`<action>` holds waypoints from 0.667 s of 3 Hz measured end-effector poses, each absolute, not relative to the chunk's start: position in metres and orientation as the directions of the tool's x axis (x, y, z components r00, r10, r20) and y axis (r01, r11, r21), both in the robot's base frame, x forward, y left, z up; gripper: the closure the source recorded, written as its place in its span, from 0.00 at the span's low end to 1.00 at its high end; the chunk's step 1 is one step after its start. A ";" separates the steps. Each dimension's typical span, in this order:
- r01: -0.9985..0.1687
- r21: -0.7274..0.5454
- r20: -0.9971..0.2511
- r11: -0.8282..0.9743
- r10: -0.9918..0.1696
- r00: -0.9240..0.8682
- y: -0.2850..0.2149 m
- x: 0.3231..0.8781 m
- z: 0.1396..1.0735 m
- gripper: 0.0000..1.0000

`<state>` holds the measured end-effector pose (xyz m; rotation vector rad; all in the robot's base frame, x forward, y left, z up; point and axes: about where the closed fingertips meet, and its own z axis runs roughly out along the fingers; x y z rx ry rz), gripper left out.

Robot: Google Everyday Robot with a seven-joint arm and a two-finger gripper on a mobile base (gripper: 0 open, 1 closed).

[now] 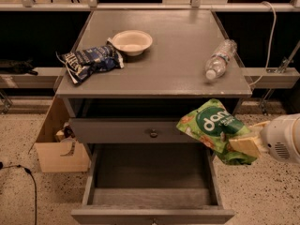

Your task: Place green rice chip bag into middle drawer

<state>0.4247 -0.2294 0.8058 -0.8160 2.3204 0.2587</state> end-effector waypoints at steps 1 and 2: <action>-0.649 -0.013 -0.597 0.761 -0.527 -0.605 -0.214 0.412 0.770 1.00; -0.701 0.016 -0.550 0.713 -0.580 -0.601 -0.185 0.394 0.727 1.00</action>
Offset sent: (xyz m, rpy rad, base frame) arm -0.0520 0.0780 -0.1324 -0.0569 0.1936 0.1981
